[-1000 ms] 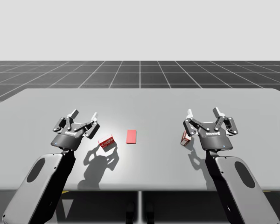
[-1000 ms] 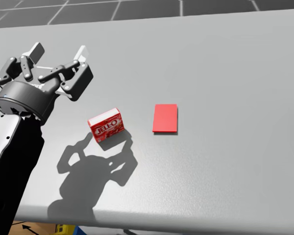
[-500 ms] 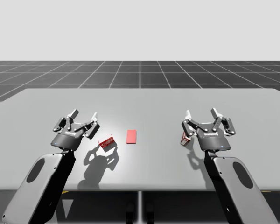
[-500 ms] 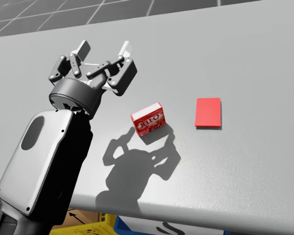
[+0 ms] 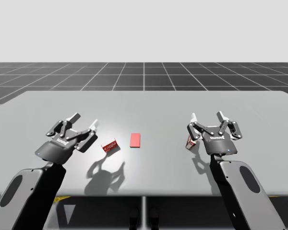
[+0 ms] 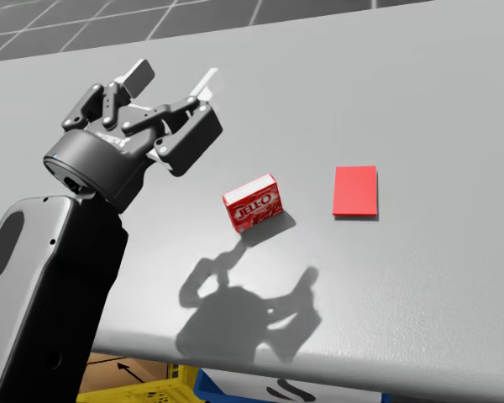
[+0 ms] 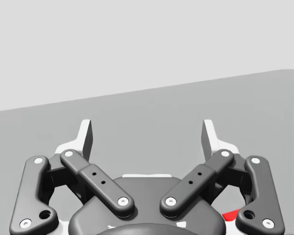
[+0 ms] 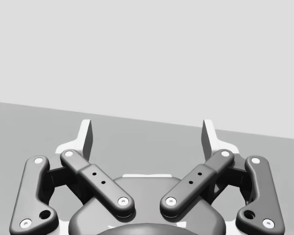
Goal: Look at the card. If it is red, pick the object on the left. If it is green, pick the object on the right.
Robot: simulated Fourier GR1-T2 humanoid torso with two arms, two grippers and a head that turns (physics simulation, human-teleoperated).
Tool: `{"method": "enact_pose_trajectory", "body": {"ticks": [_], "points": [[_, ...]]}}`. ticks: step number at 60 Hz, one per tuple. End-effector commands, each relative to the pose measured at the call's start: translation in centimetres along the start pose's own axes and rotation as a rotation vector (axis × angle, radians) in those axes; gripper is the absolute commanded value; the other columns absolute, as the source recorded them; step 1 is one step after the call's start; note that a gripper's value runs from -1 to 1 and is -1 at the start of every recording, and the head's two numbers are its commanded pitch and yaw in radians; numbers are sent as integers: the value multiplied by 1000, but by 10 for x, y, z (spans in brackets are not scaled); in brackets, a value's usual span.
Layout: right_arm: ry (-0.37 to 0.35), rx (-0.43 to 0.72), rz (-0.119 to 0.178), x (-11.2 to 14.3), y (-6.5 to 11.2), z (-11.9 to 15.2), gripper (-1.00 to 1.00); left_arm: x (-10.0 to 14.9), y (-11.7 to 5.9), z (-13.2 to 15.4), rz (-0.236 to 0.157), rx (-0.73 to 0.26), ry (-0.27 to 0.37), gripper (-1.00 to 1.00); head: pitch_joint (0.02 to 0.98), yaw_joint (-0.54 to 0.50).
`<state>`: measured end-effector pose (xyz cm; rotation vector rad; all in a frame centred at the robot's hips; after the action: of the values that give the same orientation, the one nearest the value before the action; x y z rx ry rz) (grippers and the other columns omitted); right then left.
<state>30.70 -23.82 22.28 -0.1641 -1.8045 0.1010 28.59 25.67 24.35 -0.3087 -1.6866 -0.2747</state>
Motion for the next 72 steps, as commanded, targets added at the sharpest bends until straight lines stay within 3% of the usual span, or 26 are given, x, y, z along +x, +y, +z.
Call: {"method": "enact_pose_trajectory", "body": {"ticks": [1,5,16,33,45,72], "points": [[5,-1,-11,-1,0,0,-1000,0,-2,24,-42,-118,70,-1000,854,298],[8,-1,-12,-1,0,0,-1000,-4,2,33,-69,-158,96,-1000,853,300],[11,-1,-13,-2,1,-1,-1000,-19,14,52,-54,-246,135,-1000,852,304],[8,0,-20,-1,1,-2,-1000,-80,31,66,-93,-300,249,-1000,847,302],[8,2,-22,-2,0,-3,-1000,-101,25,54,-88,-305,309,-1000,848,307],[8,3,-25,-2,-1,-3,-1000,-114,4,18,-80,-314,350,-1000,852,296]]}}
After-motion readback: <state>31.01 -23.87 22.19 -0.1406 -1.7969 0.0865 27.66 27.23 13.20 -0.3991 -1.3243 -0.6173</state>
